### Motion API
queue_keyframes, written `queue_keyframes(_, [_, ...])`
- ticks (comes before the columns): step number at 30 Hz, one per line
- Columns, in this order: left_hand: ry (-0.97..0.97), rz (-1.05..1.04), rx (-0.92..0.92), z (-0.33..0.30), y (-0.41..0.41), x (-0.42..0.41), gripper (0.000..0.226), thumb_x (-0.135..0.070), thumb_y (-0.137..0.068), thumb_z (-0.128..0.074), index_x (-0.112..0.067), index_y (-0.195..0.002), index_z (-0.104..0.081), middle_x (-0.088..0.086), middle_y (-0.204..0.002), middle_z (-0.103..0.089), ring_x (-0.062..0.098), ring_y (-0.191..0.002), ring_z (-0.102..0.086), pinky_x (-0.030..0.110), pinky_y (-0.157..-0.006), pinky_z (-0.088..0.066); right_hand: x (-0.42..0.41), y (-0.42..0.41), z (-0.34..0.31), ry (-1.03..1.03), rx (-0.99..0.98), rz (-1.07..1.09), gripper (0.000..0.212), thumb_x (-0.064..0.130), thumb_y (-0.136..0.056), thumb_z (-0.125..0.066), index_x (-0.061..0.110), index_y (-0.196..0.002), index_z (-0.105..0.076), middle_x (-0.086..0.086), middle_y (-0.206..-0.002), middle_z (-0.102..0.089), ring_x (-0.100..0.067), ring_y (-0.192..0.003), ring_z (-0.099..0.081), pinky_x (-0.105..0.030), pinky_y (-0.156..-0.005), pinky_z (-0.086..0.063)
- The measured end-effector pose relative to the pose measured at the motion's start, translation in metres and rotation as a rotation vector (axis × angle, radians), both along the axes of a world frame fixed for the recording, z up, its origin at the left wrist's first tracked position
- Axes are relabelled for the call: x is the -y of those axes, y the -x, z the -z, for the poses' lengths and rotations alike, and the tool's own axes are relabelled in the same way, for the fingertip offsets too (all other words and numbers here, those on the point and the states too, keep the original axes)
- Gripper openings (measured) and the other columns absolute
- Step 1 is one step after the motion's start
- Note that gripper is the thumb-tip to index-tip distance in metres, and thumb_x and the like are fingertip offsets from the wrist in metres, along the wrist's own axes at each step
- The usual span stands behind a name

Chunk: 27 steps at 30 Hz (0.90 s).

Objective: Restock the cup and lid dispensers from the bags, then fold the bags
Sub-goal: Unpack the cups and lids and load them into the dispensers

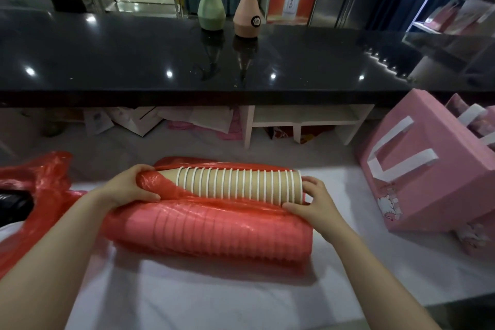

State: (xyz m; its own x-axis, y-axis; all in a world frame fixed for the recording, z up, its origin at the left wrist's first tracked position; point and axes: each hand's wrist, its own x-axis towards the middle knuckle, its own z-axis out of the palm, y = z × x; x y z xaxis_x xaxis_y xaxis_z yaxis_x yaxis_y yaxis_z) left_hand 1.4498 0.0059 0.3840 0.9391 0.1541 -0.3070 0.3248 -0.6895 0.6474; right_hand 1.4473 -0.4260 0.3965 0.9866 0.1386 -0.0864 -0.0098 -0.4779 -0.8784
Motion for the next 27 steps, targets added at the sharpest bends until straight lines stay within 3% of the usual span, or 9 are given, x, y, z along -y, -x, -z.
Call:
queue_keyframes(3, [0.018, 0.001, -0.049, -0.002, -0.004, -0.001, 0.081, -0.018, -0.057, -0.091, -0.025, -0.127, -0.05, 0.002, -0.112, -0.057, 0.017, -0.098, -0.055, 0.027, -0.085, -0.04, 0.007, -0.005, 0.015, -0.087, -0.15, 0.016, 0.042, 0.021, -0.069, -0.084, 0.024, -0.101, -0.057, 0.009, -0.099, -0.066, -0.008, -0.094, -0.065, -0.015, -0.068, -0.048])
queue_keyframes(7, [0.003, -0.007, -0.068, -0.001, -0.005, 0.001, 0.084, -0.018, -0.058, -0.09, -0.023, -0.13, -0.047, 0.005, -0.114, -0.057, 0.019, -0.1, -0.056, 0.029, -0.087, -0.042, 0.01, -0.018, 0.019, -0.067, -0.269, -0.002, 0.057, 0.03, -0.07, -0.083, 0.027, -0.113, -0.046, 0.007, -0.108, -0.062, -0.006, -0.095, -0.064, -0.02, -0.071, -0.051])
queue_keyframes(9, [-0.032, -0.02, -0.067, 0.0, -0.003, 0.002, 0.09, -0.022, -0.057, -0.091, -0.022, -0.133, -0.044, 0.005, -0.116, -0.056, 0.02, -0.102, -0.054, 0.031, -0.091, -0.042, 0.01, -0.02, 0.018, -0.034, -0.275, -0.031, 0.05, 0.032, -0.073, -0.081, 0.028, -0.112, -0.051, 0.008, -0.107, -0.065, -0.004, -0.091, -0.065, -0.02, -0.071, -0.051])
queue_keyframes(14, [-0.081, -0.082, -0.035, 0.007, 0.009, 0.003, 0.106, -0.036, -0.051, -0.092, -0.021, -0.139, -0.036, 0.009, -0.126, -0.054, 0.018, -0.101, -0.049, 0.034, -0.093, -0.041, 0.001, -0.024, 0.008, 0.245, 0.031, 0.04, 0.05, 0.022, -0.068, -0.084, 0.027, -0.112, -0.06, 0.009, -0.108, -0.055, -0.009, -0.1, -0.053, -0.026, -0.089, -0.045])
queue_keyframes(16, [-0.084, -0.104, -0.042, 0.006, 0.013, 0.002, 0.106, -0.037, -0.049, -0.092, -0.022, -0.139, -0.037, 0.008, -0.125, -0.055, 0.02, -0.101, -0.051, 0.034, -0.092, -0.042, -0.002, -0.025, 0.002, 0.315, 0.149, 0.067, 0.043, 0.019, -0.068, -0.083, 0.023, -0.107, -0.065, 0.007, -0.104, -0.056, -0.007, -0.094, -0.052, -0.019, -0.083, -0.043])
queue_keyframes(18, [-0.073, -0.117, -0.035, 0.005, 0.016, 0.002, 0.104, -0.031, -0.048, -0.093, -0.021, -0.136, -0.039, 0.008, -0.123, -0.055, 0.022, -0.104, -0.053, 0.035, -0.093, -0.044, -0.005, -0.023, -0.001, 0.201, 0.117, 0.088, 0.026, 0.019, -0.073, -0.079, 0.023, -0.097, -0.069, 0.011, -0.09, -0.066, -0.002, -0.079, -0.06, -0.016, -0.068, -0.046])
queue_keyframes(20, [-0.022, -0.143, -0.015, 0.003, 0.019, 0.002, 0.099, -0.017, -0.049, -0.092, -0.021, -0.134, -0.042, 0.009, -0.12, -0.056, 0.024, -0.104, -0.055, 0.038, -0.091, -0.045, -0.01, -0.021, -0.002, 0.015, 0.0, 0.145, 0.011, 0.025, -0.081, -0.073, 0.019, -0.089, -0.07, 0.004, -0.081, -0.071, -0.011, -0.074, -0.067, -0.03, -0.067, -0.054])
queue_keyframes(24, [0.082, -0.236, 0.055, 0.004, 0.027, 0.004, 0.087, 0.006, -0.054, -0.083, -0.017, -0.13, -0.049, 0.011, -0.112, -0.058, 0.024, -0.097, -0.056, 0.033, -0.081, -0.046, -0.019, -0.02, 0.005, -0.076, -0.1, 0.126, 0.006, 0.022, -0.089, -0.063, 0.022, -0.088, -0.069, 0.002, -0.08, -0.073, -0.008, -0.07, -0.069, -0.024, -0.059, -0.052])
queue_keyframes(27, [0.244, -0.318, 0.098, 0.006, 0.032, 0.003, 0.083, 0.017, -0.054, -0.078, -0.011, -0.128, -0.053, 0.014, -0.11, -0.061, 0.024, -0.093, -0.058, 0.031, -0.077, -0.048, -0.021, -0.02, 0.009, -0.321, -0.277, 0.156, 0.012, 0.013, -0.093, -0.058, 0.014, -0.096, -0.069, -0.007, -0.085, -0.075, -0.02, -0.075, -0.072, -0.029, -0.061, -0.054])
